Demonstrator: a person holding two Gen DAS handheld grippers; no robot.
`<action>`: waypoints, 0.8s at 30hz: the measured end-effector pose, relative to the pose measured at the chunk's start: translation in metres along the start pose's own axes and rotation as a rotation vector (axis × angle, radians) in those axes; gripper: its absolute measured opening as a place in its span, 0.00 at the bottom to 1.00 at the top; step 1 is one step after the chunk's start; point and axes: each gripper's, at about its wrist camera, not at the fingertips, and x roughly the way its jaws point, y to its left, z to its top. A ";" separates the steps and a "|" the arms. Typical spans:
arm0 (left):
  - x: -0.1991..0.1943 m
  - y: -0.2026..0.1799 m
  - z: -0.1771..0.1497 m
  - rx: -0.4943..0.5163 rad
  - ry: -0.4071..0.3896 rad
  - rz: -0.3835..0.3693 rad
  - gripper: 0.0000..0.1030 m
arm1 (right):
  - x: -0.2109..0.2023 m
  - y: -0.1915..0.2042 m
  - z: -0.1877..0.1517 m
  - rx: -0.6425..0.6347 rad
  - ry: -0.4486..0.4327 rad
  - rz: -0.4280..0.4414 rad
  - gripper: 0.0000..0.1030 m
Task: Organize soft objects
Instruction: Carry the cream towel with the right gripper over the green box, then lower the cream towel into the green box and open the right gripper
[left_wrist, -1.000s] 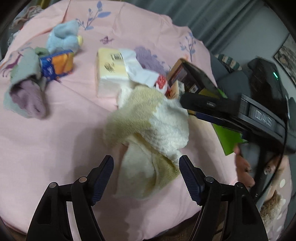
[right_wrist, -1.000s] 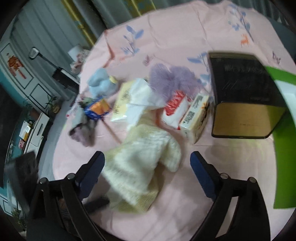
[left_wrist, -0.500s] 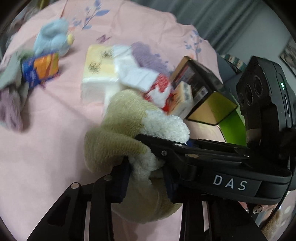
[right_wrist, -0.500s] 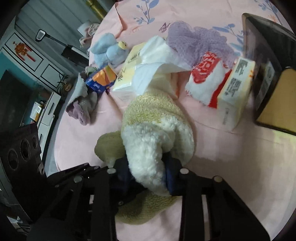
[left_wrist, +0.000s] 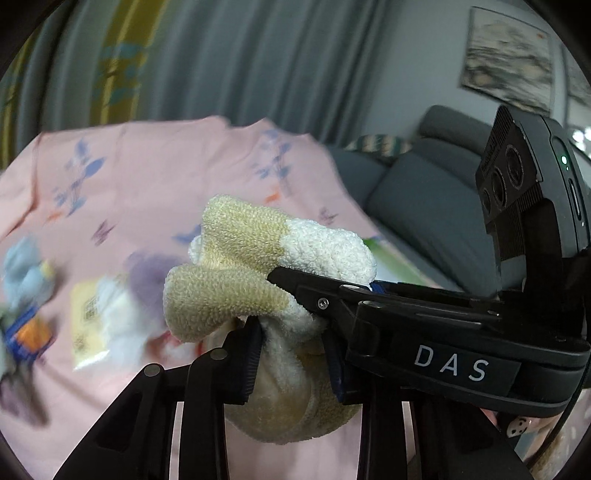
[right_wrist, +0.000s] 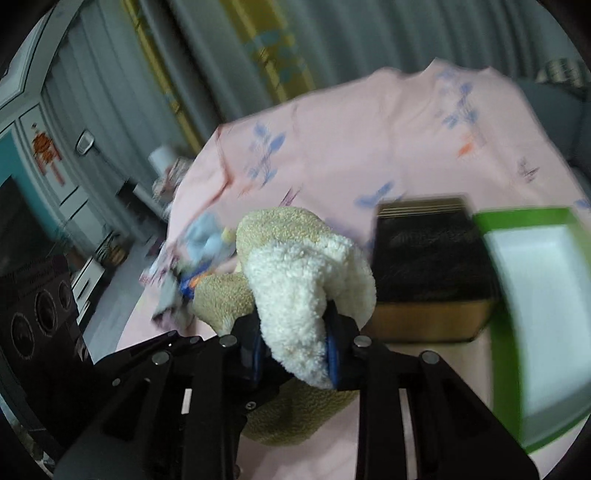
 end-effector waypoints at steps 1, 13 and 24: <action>0.004 -0.003 0.004 0.008 -0.003 -0.019 0.30 | -0.008 -0.007 0.002 0.009 -0.028 -0.028 0.25; 0.089 -0.090 0.014 0.155 0.068 -0.208 0.29 | -0.066 -0.121 -0.007 0.239 -0.170 -0.239 0.23; 0.153 -0.125 -0.002 0.142 0.212 -0.251 0.29 | -0.059 -0.184 -0.029 0.459 -0.136 -0.308 0.24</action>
